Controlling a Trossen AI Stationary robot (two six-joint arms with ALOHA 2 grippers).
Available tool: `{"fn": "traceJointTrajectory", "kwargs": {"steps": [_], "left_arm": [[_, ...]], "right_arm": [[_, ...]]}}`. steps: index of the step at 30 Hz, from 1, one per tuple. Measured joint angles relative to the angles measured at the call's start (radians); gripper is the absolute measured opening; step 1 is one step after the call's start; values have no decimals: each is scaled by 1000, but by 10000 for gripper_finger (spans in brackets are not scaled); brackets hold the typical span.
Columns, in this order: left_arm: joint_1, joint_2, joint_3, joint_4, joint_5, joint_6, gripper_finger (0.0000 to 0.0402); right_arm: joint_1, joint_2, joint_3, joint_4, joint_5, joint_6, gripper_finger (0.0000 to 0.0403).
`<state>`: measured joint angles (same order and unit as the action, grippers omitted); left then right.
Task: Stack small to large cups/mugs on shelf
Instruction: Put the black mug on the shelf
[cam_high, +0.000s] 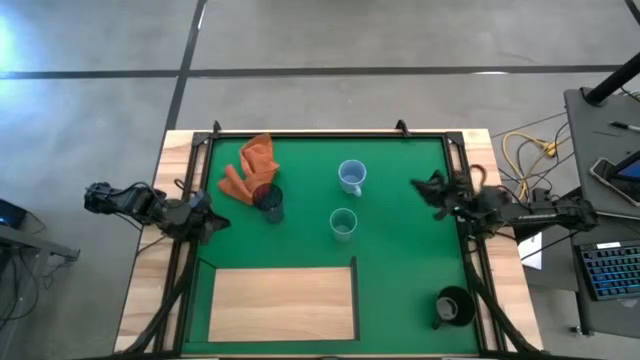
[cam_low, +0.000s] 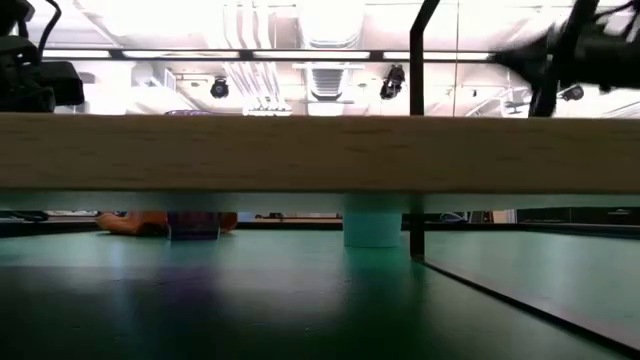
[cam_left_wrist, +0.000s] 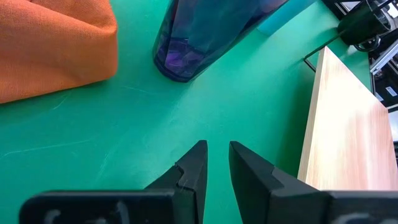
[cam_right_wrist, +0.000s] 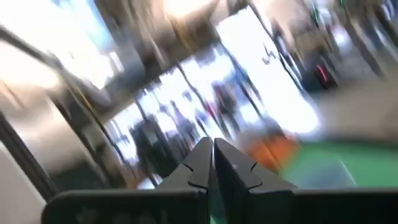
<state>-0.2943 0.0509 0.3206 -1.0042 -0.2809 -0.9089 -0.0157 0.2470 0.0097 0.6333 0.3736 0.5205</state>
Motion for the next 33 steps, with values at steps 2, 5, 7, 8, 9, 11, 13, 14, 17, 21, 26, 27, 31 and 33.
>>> {"fn": "traceJointTrajectory", "kwargs": {"steps": [2, 5, 7, 8, 9, 11, 13, 14, 17, 21, 26, 27, 31, 33], "left_arm": [[0, 0, 0, 0, 0, 0, 52], [0, 0, 0, 0, 0, 0, 52], [0, 0, 0, 1, 0, 0, 52], [0, 0, 0, 0, 0, 0, 52], [0, 0, 0, 0, 0, 0, 52], [0, 0, 0, 0, 0, 0, 52], [0, 0, 0, 0, 0, 0, 52], [0, 0, 0, 0, 0, 0, 52], [0, 0, 0, 0, 0, 0, 52], [0, 0, 0, 0, 0, 0, 52], [0, 0, 0, 0, 0, 0, 52], [0, 0, 0, 0, 0, 0, 52], [0, 0, 0, 0, 0, 0, 52], [0, 0, 0, 1, 0, 0, 52]], "right_arm": [[-5, 34, 7, 172, 73, -35, 13], [-5, 62, 49, 288, 99, -156, 13], [-5, 80, 122, 263, 100, -228, 13], [-5, 100, 169, 231, 100, -268, 13], [-5, 127, 225, 201, 100, -297, 13], [-5, 181, 346, 143, 99, -312, 13], [-3, 220, 462, 28, 90, -273, 13], [-2, 230, 518, -75, 74, -254, 13], [-2, 262, 691, -518, 57, -233, 13], [-2, 375, 987, -1343, -219, -28, 13], [2, 634, 1274, -2068, -372, 74, 13], [2, 683, 1313, -2168, -373, 81, 13], [19, 803, 1370, -2149, -594, 125, 13], [62, 864, 1401, -2167, -659, 197, 13]]}}
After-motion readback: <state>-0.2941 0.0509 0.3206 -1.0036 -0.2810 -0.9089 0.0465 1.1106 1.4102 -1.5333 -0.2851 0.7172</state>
